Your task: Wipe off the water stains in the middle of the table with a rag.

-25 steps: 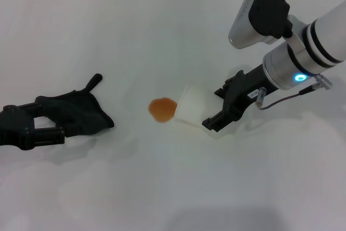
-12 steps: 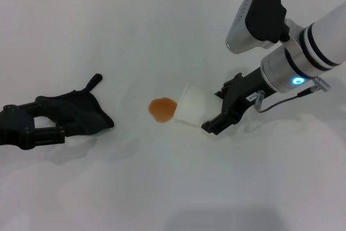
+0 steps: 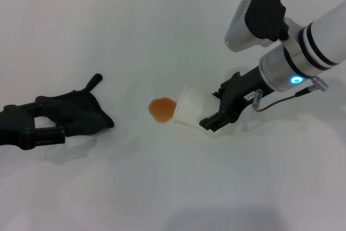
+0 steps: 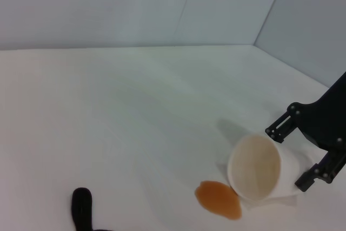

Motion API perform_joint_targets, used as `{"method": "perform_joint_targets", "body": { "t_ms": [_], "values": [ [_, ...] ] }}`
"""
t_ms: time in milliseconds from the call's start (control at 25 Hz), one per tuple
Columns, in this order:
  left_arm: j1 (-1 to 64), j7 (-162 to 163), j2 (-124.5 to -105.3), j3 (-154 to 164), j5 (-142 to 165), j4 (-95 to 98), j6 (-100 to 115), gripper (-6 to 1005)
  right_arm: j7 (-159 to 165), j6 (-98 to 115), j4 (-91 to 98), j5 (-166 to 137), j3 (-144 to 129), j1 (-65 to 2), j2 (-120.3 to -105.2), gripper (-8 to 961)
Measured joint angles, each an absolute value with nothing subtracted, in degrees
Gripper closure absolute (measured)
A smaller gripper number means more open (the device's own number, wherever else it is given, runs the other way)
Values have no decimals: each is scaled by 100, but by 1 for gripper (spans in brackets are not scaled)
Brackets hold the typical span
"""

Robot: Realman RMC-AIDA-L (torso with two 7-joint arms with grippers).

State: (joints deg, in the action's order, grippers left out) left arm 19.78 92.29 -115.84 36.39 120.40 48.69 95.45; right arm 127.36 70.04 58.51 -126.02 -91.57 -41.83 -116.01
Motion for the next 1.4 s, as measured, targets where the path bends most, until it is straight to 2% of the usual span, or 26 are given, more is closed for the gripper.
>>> {"method": "perform_joint_targets", "body": {
  "t_ms": [280,720,1080,1400],
  "values": [
    [1978,9229,-11584,3638,12040,4869,9545,119,12735,7009,5881,-12586,-9150,-4179,-11586,275],
    [1978,9228,-11583,3638,12041,4869,9545,120,12731,7117,6148,-12579,-8990,-4094,-11551,323],
    [1978,9229,-11574,3639,12042,4869,9545,120,11858,6903,7125,-11641,-8047,-3105,-11549,376],
    [1997,9229,-11565,3639,12041,4869,9545,120,9934,6862,6600,-9571,-7204,-2291,-11540,388]
  ]
}}
